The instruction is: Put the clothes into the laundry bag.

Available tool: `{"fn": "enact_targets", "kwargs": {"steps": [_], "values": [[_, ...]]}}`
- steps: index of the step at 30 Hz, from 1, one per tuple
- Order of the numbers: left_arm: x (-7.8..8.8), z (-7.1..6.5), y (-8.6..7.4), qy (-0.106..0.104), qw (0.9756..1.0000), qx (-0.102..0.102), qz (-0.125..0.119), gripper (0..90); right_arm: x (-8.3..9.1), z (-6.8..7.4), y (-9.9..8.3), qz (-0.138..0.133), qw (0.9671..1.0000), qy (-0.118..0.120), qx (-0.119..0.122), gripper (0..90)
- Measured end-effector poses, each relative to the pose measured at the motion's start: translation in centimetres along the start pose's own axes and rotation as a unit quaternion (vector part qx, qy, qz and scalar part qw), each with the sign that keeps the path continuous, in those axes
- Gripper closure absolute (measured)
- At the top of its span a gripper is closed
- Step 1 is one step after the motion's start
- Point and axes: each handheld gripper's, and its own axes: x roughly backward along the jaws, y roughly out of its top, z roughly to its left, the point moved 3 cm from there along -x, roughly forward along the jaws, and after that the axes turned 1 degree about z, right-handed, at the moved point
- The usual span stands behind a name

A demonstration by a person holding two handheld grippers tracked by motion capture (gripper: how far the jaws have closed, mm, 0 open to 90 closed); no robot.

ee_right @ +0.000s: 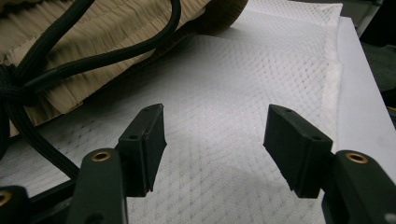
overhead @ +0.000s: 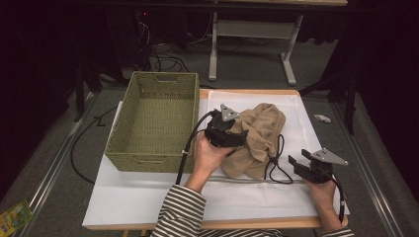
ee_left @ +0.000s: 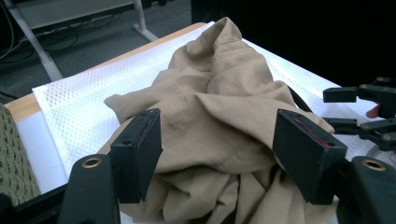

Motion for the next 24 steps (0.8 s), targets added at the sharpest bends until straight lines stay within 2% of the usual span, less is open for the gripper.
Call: {"fn": "enact_targets", "kwargs": {"steps": [6,19,24], "values": [[0.5,0.0,-0.7,0.002,1.0000,-0.005,-0.005,34.7,0.0,0.0,0.0,0.001,1.0000,0.000,-0.001,38.8],[1.6,0.3,-1.6,0.005,0.9999,-0.001,-0.016,35.5,0.0,0.0,0.0,-0.001,1.0000,-0.002,0.002,38.7],[1.9,0.3,-2.7,0.008,0.9998,0.001,-0.017,35.4,0.0,0.1,0.0,0.000,1.0000,-0.001,0.002,38.7]]}}
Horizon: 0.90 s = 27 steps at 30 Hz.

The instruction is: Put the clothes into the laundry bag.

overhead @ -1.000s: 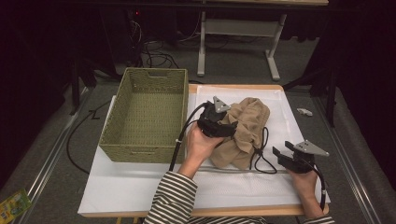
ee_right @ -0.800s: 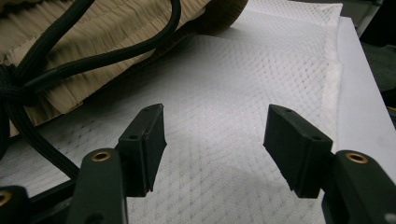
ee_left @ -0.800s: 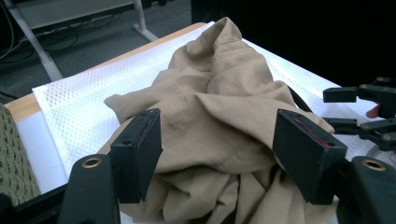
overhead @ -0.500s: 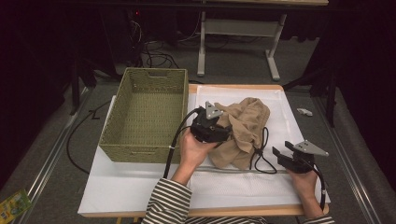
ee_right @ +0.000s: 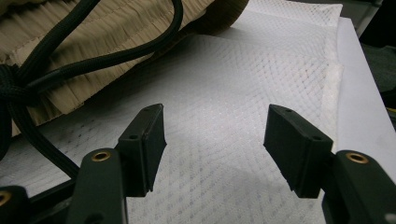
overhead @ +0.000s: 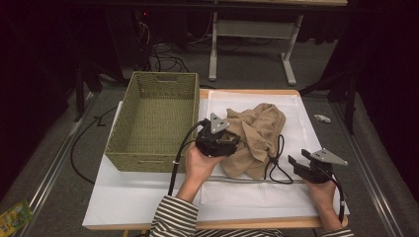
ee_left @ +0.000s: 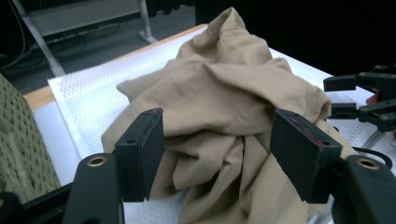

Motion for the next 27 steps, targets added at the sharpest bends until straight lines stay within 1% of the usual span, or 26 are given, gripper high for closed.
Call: {"fn": "enact_targets", "kwargs": {"steps": [3,5,6,8,9,13,16,18,19,20,24,25,26,27], "values": [[0.1,0.0,-0.3,0.000,1.0000,0.003,-0.001,35.5,0.0,0.0,0.0,0.000,1.0000,0.000,-0.002,38.7],[0.2,-0.1,-0.7,0.002,1.0000,0.001,-0.002,35.4,0.0,0.1,0.0,0.000,1.0000,-0.001,-0.002,38.7],[0.3,-0.1,-1.0,0.002,1.0000,0.005,-0.004,35.5,0.0,0.0,0.0,0.000,1.0000,-0.001,-0.001,38.7],[0.4,-0.1,-1.2,0.005,0.9999,0.007,-0.006,35.4,0.0,0.0,0.0,0.000,1.0000,-0.001,-0.002,38.7],[0.6,-0.1,-1.6,0.002,0.9999,0.012,-0.012,35.8,0.0,0.0,0.0,0.001,1.0000,-0.001,0.002,38.7],[0.7,0.0,-2.0,0.000,0.9998,0.017,-0.013,35.9,-0.1,0.0,0.0,0.002,1.0000,-0.001,0.004,39.0],[0.9,0.0,-2.9,0.000,0.9998,0.018,-0.012,35.9,-0.1,0.0,0.0,0.003,1.0000,-0.002,0.004,40.1],[0.9,0.0,-3.1,0.000,0.9997,0.021,-0.012,35.9,0.0,0.1,0.0,0.003,1.0000,-0.002,0.004,40.6],[0.9,0.0,-3.6,0.002,0.9997,0.022,-0.007,35.9,-0.1,0.1,0.0,0.003,1.0000,-0.003,0.005,40.7],[0.9,0.0,-3.6,0.002,0.9997,0.022,-0.007,35.9,-0.1,0.1,0.0,0.003,1.0000,-0.003,0.005,40.7],[1.3,0.3,-4.8,0.009,0.9996,0.028,-0.001,36.0,-0.1,0.0,0.0,0.004,1.0000,-0.005,0.003,40.5],[1.3,0.3,-4.8,0.009,0.9996,0.028,-0.001,36.4,-0.1,0.0,0.0,0.004,1.0000,-0.005,0.003,40.5],[1.5,0.4,-5.4,0.010,0.9995,0.030,0.001,37.7,-0.2,0.0,0.0,0.007,0.9999,-0.007,0.002,40.4],[1.5,0.3,-5.6,0.011,0.9995,0.030,0.001,38.9,-0.2,0.1,0.0,0.008,0.9999,-0.008,0.000,40.4]]}}
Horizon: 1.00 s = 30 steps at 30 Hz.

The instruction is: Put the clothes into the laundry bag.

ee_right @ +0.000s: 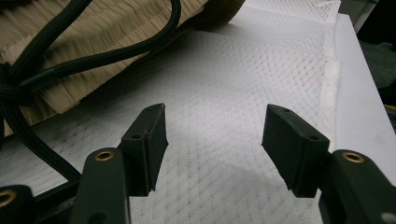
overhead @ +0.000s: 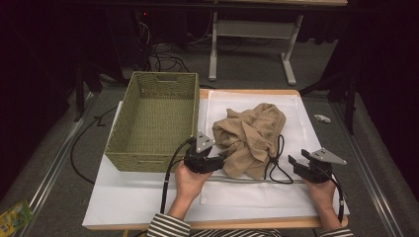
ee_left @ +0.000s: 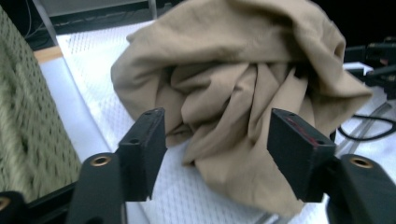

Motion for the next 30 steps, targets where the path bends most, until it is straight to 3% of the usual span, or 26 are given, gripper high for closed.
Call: {"fn": "enact_targets", "kwargs": {"steps": [3,7,10,18,22,26,30], "values": [[0.0,0.1,-0.9,0.001,1.0000,-0.004,0.008,41.0,0.0,0.0,0.0,0.003,1.0000,-0.002,0.001,40.4],[-0.2,0.2,-1.7,0.001,1.0000,0.001,0.000,42.6,-0.1,0.1,0.0,0.006,1.0000,-0.002,0.003,40.3],[-0.3,-0.2,-1.9,0.013,0.9998,-0.011,-0.008,41.1,-0.1,0.1,0.0,0.007,1.0000,-0.002,0.003,40.2],[-1.0,-1.6,-3.0,-0.002,0.9994,-0.033,0.010,40.7,-0.1,0.1,0.0,0.008,1.0000,-0.001,0.004,40.2],[-1.7,-1.8,-3.9,-0.009,0.9995,-0.022,0.022,40.2,-0.2,0.1,0.0,0.008,0.9999,-0.001,0.006,40.2],[-2.0,-2.0,-4.8,-0.002,0.9991,-0.031,0.029,46.5,-0.2,0.1,0.0,0.010,0.9999,-0.002,0.008,40.2],[-2.5,-1.8,-5.7,0.000,0.9992,-0.020,0.035,46.6,-0.2,0.2,0.0,0.011,0.9999,-0.001,0.009,40.7]]}}
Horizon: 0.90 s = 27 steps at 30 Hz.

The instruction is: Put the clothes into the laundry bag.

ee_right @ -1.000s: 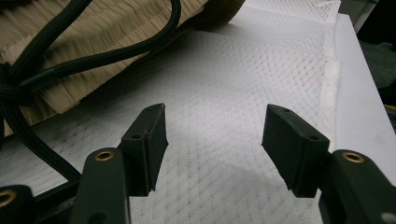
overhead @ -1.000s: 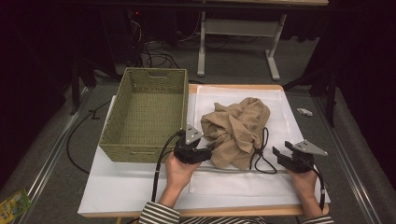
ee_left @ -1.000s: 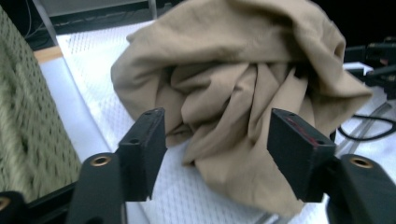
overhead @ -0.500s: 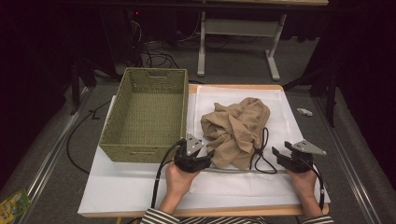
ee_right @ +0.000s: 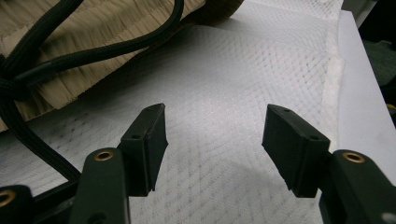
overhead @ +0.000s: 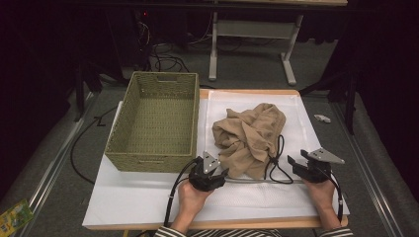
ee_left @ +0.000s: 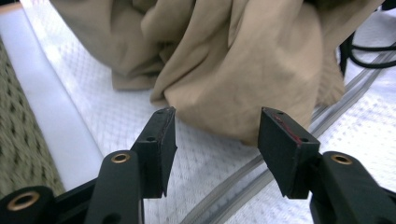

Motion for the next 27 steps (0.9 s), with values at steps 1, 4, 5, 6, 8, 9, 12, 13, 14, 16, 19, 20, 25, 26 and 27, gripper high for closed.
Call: {"fn": "enact_targets", "kwargs": {"steps": [1,4,5,6,8,9,12,13,14,16,19,20,25,26,27], "values": [[-0.2,0.0,-0.3,0.000,1.0000,0.006,-0.001,46.0,0.0,0.0,0.0,0.003,1.0000,0.001,0.008,42.5],[-0.4,0.1,-0.7,0.000,1.0000,0.009,0.000,45.2,-0.1,0.2,0.0,0.005,0.9999,0.002,0.009,43.9],[-0.4,0.0,-1.0,0.001,0.9999,0.011,0.002,44.6,-0.1,0.2,0.0,0.009,0.9998,0.005,0.016,44.9],[-0.4,0.0,-1.0,0.001,0.9999,0.011,0.002,44.5,-0.1,0.2,0.0,0.009,0.9998,0.005,0.016,44.9],[-0.5,0.1,-1.2,0.002,0.9999,0.008,0.008,42.4,-0.1,0.2,0.0,0.011,0.9999,0.007,0.012,44.9],[-0.5,0.1,-1.4,0.007,0.9999,0.006,0.012,42.4,-0.1,0.2,0.0,0.011,0.9999,0.007,0.012,44.9],[-0.7,0.5,-2.2,0.012,0.9997,0.012,0.019,40.6,-0.1,0.0,0.0,0.007,0.9999,0.012,0.002,43.5],[-0.8,0.7,-2.5,0.009,0.9996,0.021,0.019,40.2,0.0,-0.2,0.1,0.004,0.9998,0.012,-0.013,38.5],[-0.9,0.8,-2.7,0.009,0.9995,0.025,0.020,40.2,0.0,-0.2,0.1,0.004,0.9998,0.012,-0.013,38.5],[-0.8,0.8,-2.7,0.011,0.9994,0.027,0.017,39.4,0.0,-0.6,0.2,0.000,0.9994,0.025,-0.023,39.0],[-1.0,0.8,-2.7,0.011,0.9992,0.028,0.024,38.5,0.5,-0.4,0.5,-0.002,0.9992,0.032,-0.025,35.1],[-1.1,0.8,-2.7,0.012,0.9991,0.028,0.031,38.5,0.5,-0.4,0.5,-0.002,0.9992,0.032,-0.025,35.1],[-1.6,0.7,-2.7,0.023,0.9982,0.018,0.053,37.5,2.0,0.5,2.0,-0.028,0.9972,0.067,-0.021,29.4],[-1.6,0.6,-2.7,0.025,0.9982,0.017,0.053,37.6,2.3,0.9,2.3,-0.029,0.9966,0.075,-0.017,28.5],[-1.6,0.6,-2.7,0.025,0.9982,0.017,0.053,37.6,2.6,1.8,2.9,-0.025,0.9951,0.096,-0.002,26.6]]}}
